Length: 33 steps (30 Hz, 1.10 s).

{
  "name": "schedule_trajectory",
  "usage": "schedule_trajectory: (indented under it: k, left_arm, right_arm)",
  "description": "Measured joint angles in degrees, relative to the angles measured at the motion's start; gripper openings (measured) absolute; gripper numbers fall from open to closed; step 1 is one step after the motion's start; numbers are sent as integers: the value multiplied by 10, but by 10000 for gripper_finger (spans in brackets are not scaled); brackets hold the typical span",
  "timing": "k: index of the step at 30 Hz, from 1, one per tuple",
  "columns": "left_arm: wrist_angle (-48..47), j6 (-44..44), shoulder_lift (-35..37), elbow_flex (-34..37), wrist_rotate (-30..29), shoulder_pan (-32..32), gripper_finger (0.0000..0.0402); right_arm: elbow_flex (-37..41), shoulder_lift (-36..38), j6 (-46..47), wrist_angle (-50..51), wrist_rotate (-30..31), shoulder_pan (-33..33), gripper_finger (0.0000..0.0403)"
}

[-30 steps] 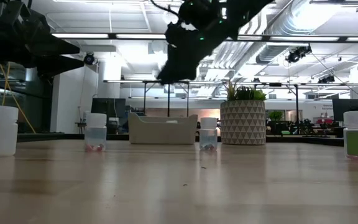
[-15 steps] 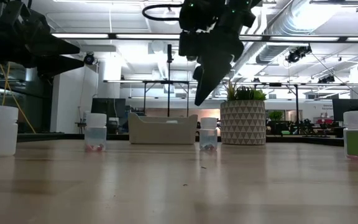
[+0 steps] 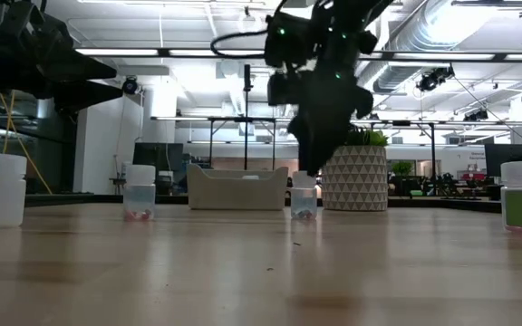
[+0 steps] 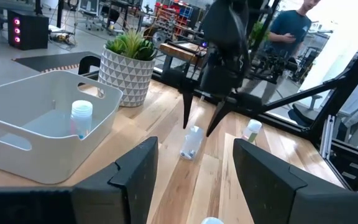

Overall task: Pick and place pill bottles into a basket
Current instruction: Put the white pill bottle into the gray bin

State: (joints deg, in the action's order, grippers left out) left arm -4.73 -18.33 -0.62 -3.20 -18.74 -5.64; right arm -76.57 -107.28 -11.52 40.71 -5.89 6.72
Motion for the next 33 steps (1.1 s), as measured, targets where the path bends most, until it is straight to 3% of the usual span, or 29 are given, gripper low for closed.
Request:
schedule_trajectory:
  k: [11,18,24,29,33]
  left_arm:
    - [0,0,0,0,0,0,243]
    - [0,0,0,0,0,0,243]
    - [0,0,0,0,0,0,243]
    - [0,0,0,0,0,0,243]
    - [0,0,0,0,0,0,243]
  right_arm:
    - [37,0,37,-61,22,0,203]
    - [34,0,57,-67,25,0,133]
    - [-39,-1,41,-128,31,3,122]
    - [-110,-1,-6,-186,101,39,122]
    - [-140,0,2,-156,132,95,124]
